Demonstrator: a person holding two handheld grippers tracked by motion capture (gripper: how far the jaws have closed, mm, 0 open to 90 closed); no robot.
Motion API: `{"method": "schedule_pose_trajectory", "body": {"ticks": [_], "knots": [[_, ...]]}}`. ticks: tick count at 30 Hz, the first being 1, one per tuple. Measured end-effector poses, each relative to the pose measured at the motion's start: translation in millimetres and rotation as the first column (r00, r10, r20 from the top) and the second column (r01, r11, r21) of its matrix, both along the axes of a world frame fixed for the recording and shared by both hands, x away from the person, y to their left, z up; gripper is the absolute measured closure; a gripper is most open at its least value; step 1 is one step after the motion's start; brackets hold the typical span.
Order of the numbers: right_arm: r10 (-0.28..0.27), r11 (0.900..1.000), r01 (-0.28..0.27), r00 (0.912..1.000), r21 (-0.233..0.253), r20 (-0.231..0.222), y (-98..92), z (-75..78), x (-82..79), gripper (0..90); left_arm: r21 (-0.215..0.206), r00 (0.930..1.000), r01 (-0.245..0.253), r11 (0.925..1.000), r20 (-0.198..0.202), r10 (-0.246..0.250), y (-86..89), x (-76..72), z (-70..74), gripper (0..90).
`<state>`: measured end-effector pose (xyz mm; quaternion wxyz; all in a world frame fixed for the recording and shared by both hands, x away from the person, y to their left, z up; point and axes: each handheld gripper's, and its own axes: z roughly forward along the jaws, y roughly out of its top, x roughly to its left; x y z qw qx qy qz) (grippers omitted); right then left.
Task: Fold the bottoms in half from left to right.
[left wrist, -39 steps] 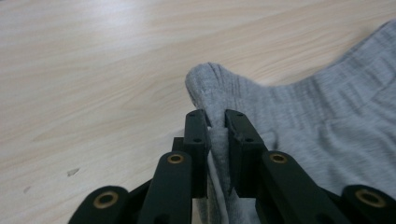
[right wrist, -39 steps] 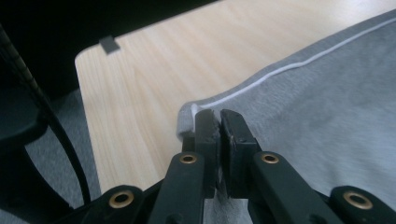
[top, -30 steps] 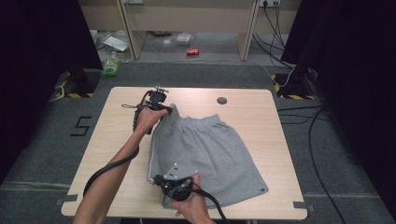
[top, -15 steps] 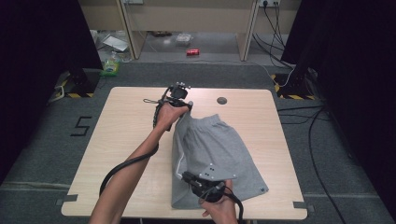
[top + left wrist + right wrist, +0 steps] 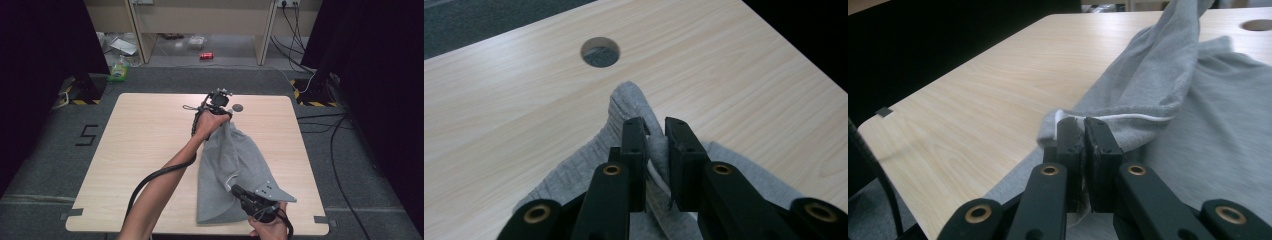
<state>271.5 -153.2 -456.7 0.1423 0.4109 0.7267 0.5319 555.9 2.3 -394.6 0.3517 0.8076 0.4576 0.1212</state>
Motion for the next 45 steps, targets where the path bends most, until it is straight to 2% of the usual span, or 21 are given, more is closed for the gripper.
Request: {"method": "schedule_pose_trajectory", "body": {"ticks": [2, 4, 5, 6, 13, 17, 18, 19, 21, 22, 24, 30, 31, 32, 35, 36, 37, 39, 40, 44, 45], "knots": [[-0.030, 1.000, 0.030, 0.9995, 0.004, 0.000, -15.2, -1.1, -4.1, 86.1, 0.002, 1.0000, 0.007, 1.0000, 0.001, -0.007, -9.4, -0.4, -1.3, 79.0], [-0.049, 0.999, 0.049, 0.9988, 0.012, -0.001, -22.5, -2.9, -6.8, 86.1, 0.006, 0.9999, 0.016, 0.9999, -0.001, -0.016, -20.4, -1.3, -3.8, 79.0], [-0.049, 0.999, 0.049, 0.9988, 0.012, -0.001, -22.5, -2.9, -6.8, 86.1, 0.006, 0.9999, 0.016, 0.9999, -0.001, -0.016, -20.4, -1.3, -3.8, 79.0], [-0.067, 0.998, 0.067, 0.9977, 0.011, -0.009, -31.1, -6.1, -11.4, 86.1, 0.002, 0.9998, 0.021, 0.9998, -0.003, -0.021, -27.0, -1.8, -5.6, 79.0], [-0.107, 0.994, 0.107, 0.9941, 0.019, -0.019, -49.4, -11.7, -17.2, 86.1, -0.020, 0.9996, 0.022, 0.9996, -0.016, -0.023, -39.3, -0.7, -13.3, 78.5], [-0.113, 0.993, 0.113, 0.9932, 0.016, -0.031, -53.2, -13.9, -15.7, 86.1, -0.063, 0.9996, 0.014, 0.9979, -0.024, -0.015, -43.7, -0.7, -18.3, 73.5], [-0.113, 0.993, 0.114, 0.9930, 0.016, -0.034, -53.8, -14.4, -15.0, 86.1, -0.079, 0.9994, 0.017, 0.9968, -0.027, -0.020, -44.6, -1.0, -18.8, 62.4], [-0.117, 0.993, 0.118, 0.9926, 0.011, -0.033, -55.0, -14.8, -14.2, 86.1, -0.090, 0.9994, 0.020, 0.9957, -0.026, -0.023, -45.0, -1.2, -18.6, 62.4], [-0.125, 0.992, 0.125, 0.9915, 0.012, -0.036, -56.8, -15.2, -13.3, 86.0, -0.098, 0.9994, 0.027, 0.9948, -0.020, -0.030, -43.9, -2.0, -17.0, 56.6], [-0.130, 0.991, 0.131, 0.9907, 0.011, -0.039, -59.5, -15.3, -12.7, 86.1, -0.092, 0.9994, 0.029, 0.9953, -0.019, -0.030, -41.8, -2.2, -15.8, 52.2], [-0.139, 0.990, 0.140, 0.9894, 0.016, -0.043, -61.9, -14.8, -12.8, 86.0, -0.089, 0.9993, 0.031, 0.9956, -0.016, -0.033, -37.1, -1.9, -14.4, 49.3], [-0.167, 0.986, 0.168, 0.9851, 0.019, -0.040, -72.4, -14.1, -14.7, 86.1, -0.057, 0.9997, 0.015, 0.9983, -0.019, -0.016, -7.8, 0.5, -14.6, 46.4], [-0.176, 0.984, 0.177, 0.9834, 0.022, -0.045, -75.8, -14.7, -16.2, 86.1, -0.049, 0.9998, 0.002, 0.9988, -0.021, -0.003, 4.1, 1.7, -15.2, 46.3], [-0.180, 0.983, 0.181, 0.9826, 0.026, -0.047, -77.8, -14.9, -17.2, 86.2, -0.049, 0.9998, 0.002, 0.9988, -0.021, -0.003, 4.1, 1.7, -15.2, 46.1], [-0.194, 0.980, 0.195, 0.9799, 0.038, -0.047, -82.6, -13.6, -21.3, 86.2, -0.031, 0.9994, -0.012, 0.9994, -0.033, 0.011, 20.7, 3.2, -17.4, 45.4], [-0.211, 0.977, 0.212, 0.9770, 0.027, -0.030, -89.3, -11.8, -24.6, 86.2, -0.024, 0.9992, -0.018, 0.9996, -0.036, 0.017, 27.2, 4.0, -18.3, 45.1], [-0.221, 0.975, 0.222, 0.9749, 0.026, -0.029, -91.3, -11.6, -25.4, 86.3, -0.021, 0.9986, -0.030, 0.9993, -0.045, 0.029, 35.3, 4.8, -20.3, 45.1], [-0.234, 0.972, 0.234, 0.9720, 0.020, -0.026, -94.6, -11.7, -26.2, 86.3, -0.015, 0.9983, -0.034, 0.9993, -0.047, 0.033, 39.4, 5.1, -21.7, 45.0], [-0.254, 0.967, 0.254, 0.9667, 0.020, -0.034, -100.8, -13.6, -26.4, 86.2, -0.010, 0.9979, -0.037, 0.9993, -0.054, 0.037, 44.1, 5.3, -23.4, 44.6], [-0.250, 0.968, 0.250, 0.9672, -0.006, -0.043, -102.6, -16.6, -24.8, 86.2, -0.018, 0.9966, -0.048, 0.9987, -0.068, 0.046, 55.6, 6.0, -28.6, 43.8], [-0.245, 0.969, 0.244, 0.9676, -0.027, -0.062, -102.4, -19.5, -23.6, 85.4, -0.011, 0.9956, -0.050, 0.9987, -0.079, 0.049, 61.0, 6.3, -31.7, 43.5]]}}
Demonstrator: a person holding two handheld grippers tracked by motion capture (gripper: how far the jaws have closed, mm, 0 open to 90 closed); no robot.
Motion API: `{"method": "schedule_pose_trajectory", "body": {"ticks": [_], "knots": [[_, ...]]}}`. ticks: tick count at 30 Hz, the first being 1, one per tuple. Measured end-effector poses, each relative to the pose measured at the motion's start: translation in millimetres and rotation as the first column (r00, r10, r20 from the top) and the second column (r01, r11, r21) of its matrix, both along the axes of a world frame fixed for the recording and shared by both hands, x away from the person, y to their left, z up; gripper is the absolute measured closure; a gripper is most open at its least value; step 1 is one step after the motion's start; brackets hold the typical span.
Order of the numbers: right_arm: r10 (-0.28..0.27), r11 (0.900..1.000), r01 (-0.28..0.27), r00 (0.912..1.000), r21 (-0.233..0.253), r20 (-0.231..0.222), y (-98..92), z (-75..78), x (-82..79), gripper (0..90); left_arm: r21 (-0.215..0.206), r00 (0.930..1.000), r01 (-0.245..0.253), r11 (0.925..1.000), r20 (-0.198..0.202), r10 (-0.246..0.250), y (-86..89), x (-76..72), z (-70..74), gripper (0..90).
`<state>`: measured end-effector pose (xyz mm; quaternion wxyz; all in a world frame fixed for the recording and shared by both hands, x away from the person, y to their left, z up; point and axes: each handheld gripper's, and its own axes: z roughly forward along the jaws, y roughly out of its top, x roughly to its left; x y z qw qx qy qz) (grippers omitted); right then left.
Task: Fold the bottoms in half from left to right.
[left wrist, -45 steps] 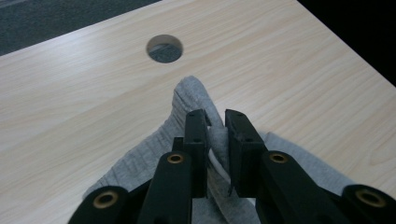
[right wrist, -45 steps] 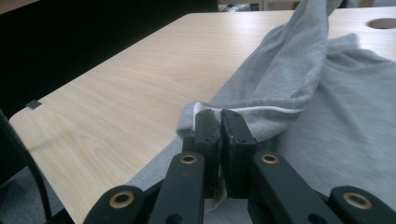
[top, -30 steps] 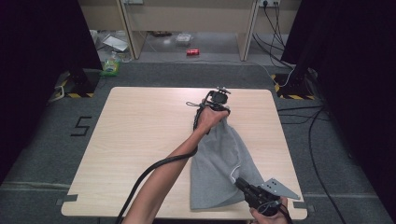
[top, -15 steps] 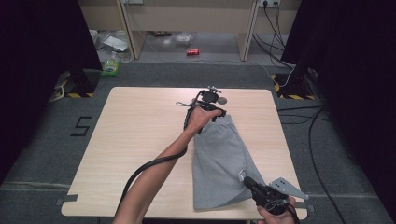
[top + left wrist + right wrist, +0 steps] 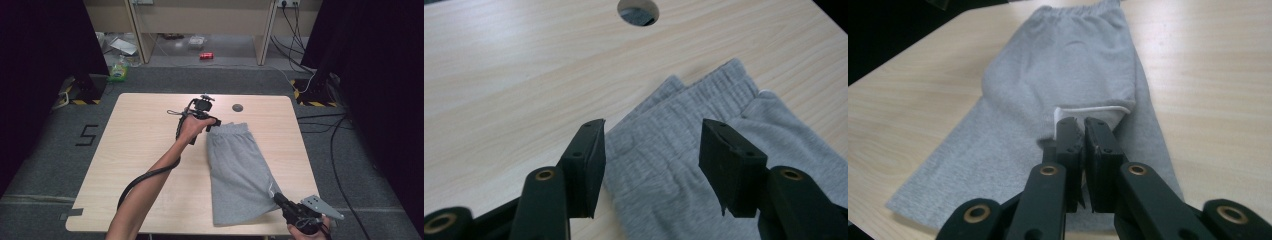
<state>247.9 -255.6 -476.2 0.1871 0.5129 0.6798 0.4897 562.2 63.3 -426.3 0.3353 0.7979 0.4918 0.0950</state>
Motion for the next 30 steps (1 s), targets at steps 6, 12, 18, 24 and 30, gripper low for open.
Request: {"method": "schedule_pose_trajectory", "body": {"ticks": [6, 12, 18, 24, 30], "knots": [[-0.015, 1.000, 0.015, 0.9996, 0.025, -0.024, -5.2, -0.2, 2.1, 71.6, -0.003, 0.9999, -0.007, 1.0000, -0.015, 0.007, 12.2, -0.4, -6.7, 42.9], [-0.002, 0.999, 0.002, 1.0000, -0.046, 0.001, -2.2, 15.9, 26.7, 63.2, -0.009, 0.9995, -0.013, 0.9999, -0.029, 0.013, 20.6, -1.7, -14.6, 42.4], [0.001, 0.989, -0.010, 0.9981, -0.145, -0.061, 10.3, 10.5, 76.7, 63.0, -0.021, 0.9991, -0.014, 0.9997, -0.040, 0.013, 29.7, -2.2, -16.8, 41.6], [0.003, 0.975, -0.033, 0.9905, -0.218, -0.138, 18.9, -2.3, 104.1, 64.2, -0.023, 0.9988, -0.021, 0.9995, -0.045, 0.020, 38.0, -2.7, -17.0, 41.5], [0.018, 0.963, -0.075, 0.9760, -0.257, -0.217, 21.4, -16.3, 115.4, 71.2, -0.031, 0.9984, -0.028, 0.9991, -0.051, 0.026, 42.7, -3.1, -19.0, 41.1]]}}
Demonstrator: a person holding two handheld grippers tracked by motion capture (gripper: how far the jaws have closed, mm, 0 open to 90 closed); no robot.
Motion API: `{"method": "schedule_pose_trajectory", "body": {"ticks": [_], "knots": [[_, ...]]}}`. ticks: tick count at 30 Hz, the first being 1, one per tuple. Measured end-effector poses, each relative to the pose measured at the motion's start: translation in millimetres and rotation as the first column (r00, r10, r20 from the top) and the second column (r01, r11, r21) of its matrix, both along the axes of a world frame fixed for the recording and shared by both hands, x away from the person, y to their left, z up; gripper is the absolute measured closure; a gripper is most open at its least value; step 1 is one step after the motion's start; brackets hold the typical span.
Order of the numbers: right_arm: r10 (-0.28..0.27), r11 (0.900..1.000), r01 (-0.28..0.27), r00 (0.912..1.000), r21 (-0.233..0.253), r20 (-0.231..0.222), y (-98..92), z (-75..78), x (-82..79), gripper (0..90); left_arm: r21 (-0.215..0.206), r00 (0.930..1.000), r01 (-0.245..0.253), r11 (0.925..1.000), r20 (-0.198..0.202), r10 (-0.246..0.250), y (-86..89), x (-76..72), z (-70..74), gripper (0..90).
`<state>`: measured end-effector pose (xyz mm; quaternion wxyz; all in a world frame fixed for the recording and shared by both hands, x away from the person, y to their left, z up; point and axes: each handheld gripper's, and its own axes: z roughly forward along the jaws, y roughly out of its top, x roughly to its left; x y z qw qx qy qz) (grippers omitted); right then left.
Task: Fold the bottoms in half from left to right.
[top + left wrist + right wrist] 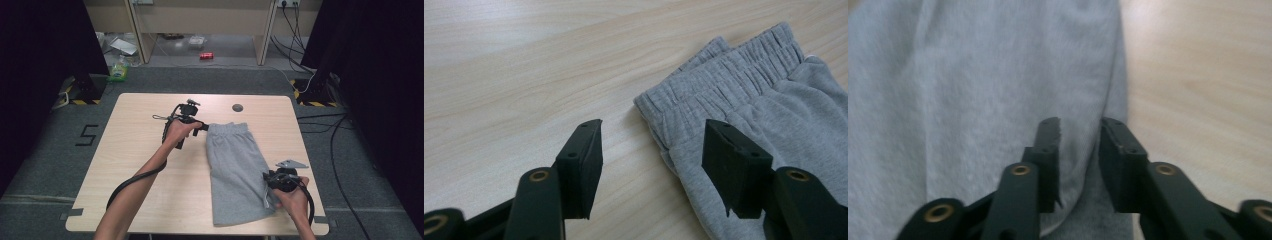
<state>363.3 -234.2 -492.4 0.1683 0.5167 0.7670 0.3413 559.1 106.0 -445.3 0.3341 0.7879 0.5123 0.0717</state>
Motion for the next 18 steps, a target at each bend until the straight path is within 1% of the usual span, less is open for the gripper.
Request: {"method": "schedule_pose_trajectory", "body": {"ticks": [1, 2, 3, 4, 5, 7, 8, 10, 11, 13, 14, 15, 16, 17, 18], "knots": [[0.000, 1.000, 0.000, 1.0000, 0.000, 0.000, 0.0, 0.0, 0.0, 71.2, -0.003, 1.0000, -0.001, 1.0000, -0.001, 0.001, 0.4, 0.1, -0.7, 41.1], [0.020, 1.000, -0.020, 0.9995, -0.009, -0.025, -0.2, -4.4, 1.3, 79.7, -0.003, 1.0000, -0.001, 1.0000, -0.005, 0.001, 0.6, 0.2, -1.8, 40.9], [0.020, 1.000, -0.020, 0.9995, -0.009, -0.025, -0.2, -4.4, 1.3, 79.7, -0.002, 1.0000, 0.000, 1.0000, -0.008, 0.000, 0.4, 0.2, -2.8, 40.9], [0.021, 1.000, -0.022, 0.9995, -0.015, -0.023, -0.9, -4.7, 1.6, 83.9, -0.001, 1.0000, 0.001, 1.0000, -0.009, -0.001, 0.1, 0.1, -3.5, 40.7], [0.026, 1.000, -0.026, 0.9996, -0.007, -0.006, -3.0, 0.0, 1.4, 86.7, -0.006, 0.9999, 0.002, 1.0000, -0.010, -0.002, -0.2, 0.0, -3.9, 40.6], [0.025, 1.000, -0.025, 0.9994, -0.005, 0.024, -5.5, 6.4, 0.9, 87.1, -0.008, 0.9999, 0.005, 1.0000, -0.014, -0.005, -0.7, -0.3, -5.1, 40.6], [0.024, 1.000, -0.024, 0.9991, -0.004, 0.035, -7.9, 10.0, 0.9, 87.1, -0.008, 0.9999, 0.005, 1.0000, -0.014, -0.005, -0.7, -0.3, -5.1, 40.5], [0.019, 1.000, -0.019, 0.9991, 0.000, 0.039, -9.9, 12.1, 1.5, 87.1, -0.009, 0.9999, 0.004, 1.0000, -0.013, -0.004, -1.4, -0.3, -5.4, 40.5], [0.007, 1.000, -0.006, 0.9994, -0.010, 0.033, -15.9, 10.9, 4.6, 87.1, -0.011, 0.9999, 0.005, 0.9999, -0.013, -0.005, -1.7, -0.5, -5.1, 40.4], [0.000, 1.000, 0.001, 0.9995, -0.017, 0.030, -18.5, 8.7, 6.1, 87.2, -0.012, 0.9999, 0.004, 0.9999, -0.012, -0.004, -1.9, -1.0, -4.5, 40.4], [-0.006, 1.000, 0.007, 0.9999, -0.014, 0.012, -23.1, 3.6, 7.9, 87.1, -0.012, 0.9999, 0.003, 0.9999, -0.012, -0.003, -1.8, -1.0, -4.4, 40.3], [-0.019, 0.999, 0.020, 0.9997, 0.027, -0.018, -26.4, -2.9, 7.9, 83.9, -0.013, 0.9999, 0.001, 0.9999, -0.012, -0.002, -1.8, -0.6, -4.3, 40.2], [-0.019, 0.999, 0.020, 0.9997, 0.027, -0.018, -26.4, -2.9, 7.9, 83.9, -0.014, 0.9999, 0.002, 0.9999, -0.011, -0.002, -1.7, -0.3, -4.4, 40.2], [-0.042, 0.998, 0.042, 0.9991, 0.036, -0.012, -27.4, -1.9, 5.7, 76.3, -0.016, 0.9999, 0.000, 0.9999, -0.012, 0.000, -1.6, 0.1, -4.7, 40.1], [-0.046, 0.998, 0.046, 0.9989, 0.046, -0.010, -27.6, 1.2, 2.9, 72.3, -0.017, 0.9999, -0.001, 0.9999, -0.013, 0.001, -1.5, 0.3, -5.2, 40.1]]}}
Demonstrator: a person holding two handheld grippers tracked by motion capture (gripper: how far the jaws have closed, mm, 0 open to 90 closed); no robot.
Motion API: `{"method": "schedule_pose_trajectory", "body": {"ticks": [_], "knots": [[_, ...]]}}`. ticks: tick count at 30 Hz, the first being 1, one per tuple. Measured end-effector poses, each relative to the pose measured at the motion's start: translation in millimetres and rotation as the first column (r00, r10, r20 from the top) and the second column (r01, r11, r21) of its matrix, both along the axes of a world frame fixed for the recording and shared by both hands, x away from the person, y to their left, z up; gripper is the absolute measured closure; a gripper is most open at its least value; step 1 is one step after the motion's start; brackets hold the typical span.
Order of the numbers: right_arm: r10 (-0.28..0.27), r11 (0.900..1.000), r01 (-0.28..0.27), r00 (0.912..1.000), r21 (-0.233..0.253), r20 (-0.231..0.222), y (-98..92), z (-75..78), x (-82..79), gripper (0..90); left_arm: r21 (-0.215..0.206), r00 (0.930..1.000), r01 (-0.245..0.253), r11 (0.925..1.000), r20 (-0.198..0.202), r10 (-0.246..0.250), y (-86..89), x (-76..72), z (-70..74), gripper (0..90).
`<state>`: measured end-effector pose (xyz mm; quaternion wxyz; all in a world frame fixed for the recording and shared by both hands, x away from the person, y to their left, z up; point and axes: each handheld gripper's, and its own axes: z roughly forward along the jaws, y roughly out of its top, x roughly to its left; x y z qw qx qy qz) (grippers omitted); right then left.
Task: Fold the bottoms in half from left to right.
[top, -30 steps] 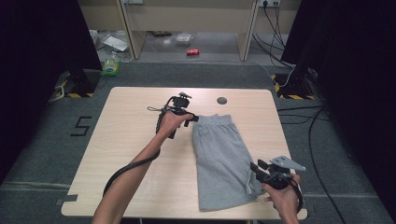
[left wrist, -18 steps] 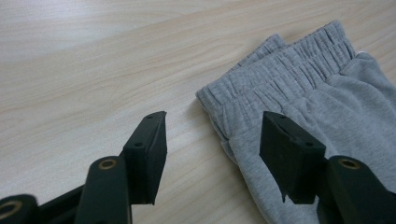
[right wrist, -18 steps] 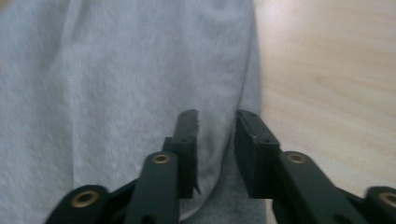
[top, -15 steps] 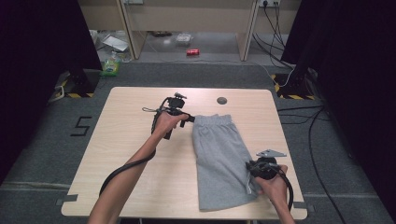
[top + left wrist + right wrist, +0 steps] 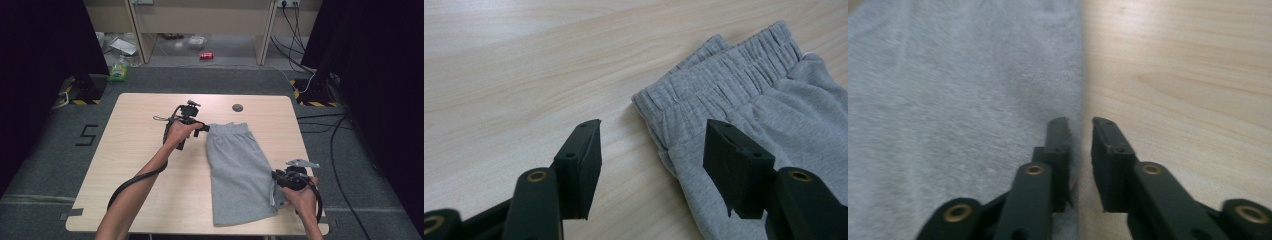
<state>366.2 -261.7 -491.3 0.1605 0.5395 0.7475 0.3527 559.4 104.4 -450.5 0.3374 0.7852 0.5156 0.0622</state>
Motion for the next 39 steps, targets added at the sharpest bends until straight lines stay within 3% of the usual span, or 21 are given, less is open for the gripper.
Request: {"method": "schedule_pose_trajectory", "body": {"ticks": [1, 2, 3, 6, 7, 8, 9, 10, 12, 13, 15, 17, 19, 21, 25, 31, 36, 38, 39], "knots": [[0.000, 1.000, 0.000, 1.0000, 0.000, 0.000, 0.0, 0.0, 0.0, 72.3, 0.001, 1.0000, 0.000, 1.0000, -0.002, 0.000, 0.0, 0.0, -0.9, 40.1], [0.000, 1.000, -0.001, 0.9998, 0.013, 0.020, 1.1, 7.5, -8.7, 62.8, 0.002, 1.0000, 0.001, 1.0000, -0.003, -0.001, -0.1, 0.0, -2.0, 40.0], [-0.001, 1.000, 0.000, 0.9997, 0.013, 0.025, 3.1, 10.6, -14.5, 58.8, 0.003, 1.0000, 0.002, 1.0000, -0.006, -0.002, 0.0, 0.1, -3.8, 40.0], [0.018, 1.000, -0.018, 0.9993, 0.005, 0.032, 10.5, 13.8, -28.6, 53.0, 0.004, 1.0000, 0.000, 1.0000, -0.008, 0.000, 0.7, 0.0, -5.4, 39.9], [0.047, 0.999, -0.047, 0.9984, -0.021, 0.031, 21.5, 13.2, -45.2, 49.4, 0.006, 1.0000, 0.001, 1.0000, -0.010, -0.001, 1.1, -0.2, -5.9, 39.8], [0.047, 0.999, -0.047, 0.9984, -0.021, 0.031, 21.5, 13.2, -45.2, 49.4, 0.007, 0.9999, -0.001, 1.0000, -0.010, 0.001, 1.2, -0.4, -6.2, 39.8], [0.053, 0.998, -0.052, 0.9983, -0.045, 0.024, 29.7, 12.0, -57.4, 46.4, 0.007, 0.9999, -0.002, 1.0000, -0.011, 0.002, 1.6, -0.7, -5.9, 39.5], [0.053, 0.998, -0.052, 0.9983, -0.045, 0.024, 29.7, 12.0, -57.4, 46.4, 0.003, 0.9999, -0.003, 1.0000, -0.010, 0.003, 2.0, -0.8, -5.6, 39.5], [0.056, 0.992, -0.054, 0.9983, -0.116, 0.013, 35.7, 9.1, -68.4, 47.8, 0.003, 1.0000, -0.001, 1.0000, -0.009, 0.001, 2.6, -1.7, -5.4, 39.5], [0.056, 0.992, -0.054, 0.9983, -0.116, 0.013, 35.7, 9.1, -68.4, 47.8, 0.005, 1.0000, -0.001, 1.0000, -0.009, 0.001, 2.8, -2.2, -5.4, 39.5], [0.053, 0.984, -0.051, 0.9986, -0.173, 0.006, 33.2, 8.5, -75.0, 55.6, -0.004, 1.0000, 0.000, 1.0000, -0.009, 0.000, 3.8, -2.7, -5.5, 39.4], [0.059, 0.975, -0.055, 0.9982, -0.215, 0.011, 25.8, 9.3, -80.3, 66.3, -0.002, 0.9999, -0.002, 1.0000, -0.011, 0.002, 4.8, -2.6, -6.6, 39.4], [0.036, 0.968, -0.028, 0.9990, -0.250, 0.027, 15.1, 9.2, -82.6, 69.0, 0.000, 0.9999, -0.007, 1.0000, -0.016, 0.007, 5.6, -1.9, -8.3, 39.4], [-0.003, 0.965, 0.006, 0.9999, -0.262, 0.013, 5.0, 5.7, -80.9, 67.8, -0.010, 0.9998, -0.012, 0.9999, -0.019, 0.012, 5.3, -1.6, -9.4, 39.4], [-0.042, 0.972, 0.042, 0.9991, -0.232, 0.005, -4.0, 2.7, -75.9, 59.9, -0.013, 0.9997, -0.008, 0.9999, -0.024, 0.008, 2.3, -2.0, -12.2, 38.9], [-0.057, 0.978, 0.076, 0.9932, -0.194, 0.102, 2.7, 18.2, -78.3, 50.8, -0.032, 0.9992, -0.006, 0.9995, -0.040, 0.005, -8.4, -1.7, -18.9, 38.3], [0.002, 0.995, 0.012, 0.9902, -0.099, 0.140, 20.2, 22.1, -79.7, 49.6, -0.006, 0.9991, 0.006, 1.0000, -0.041, -0.006, -23.7, -4.0, -26.7, 41.2], [0.048, 0.997, -0.039, 0.9888, -0.063, 0.141, 31.9, 21.8, -79.0, 49.0, 0.009, 0.9991, 0.013, 0.9999, -0.040, -0.013, -29.9, -4.3, -30.6, 45.8], [0.048, 0.997, -0.039, 0.9888, -0.063, 0.141, 31.9, 21.8, -79.0, 49.0, 0.018, 0.9991, 0.017, 0.9997, -0.039, -0.017, -32.5, -4.6, -32.6, 45.8]]}}
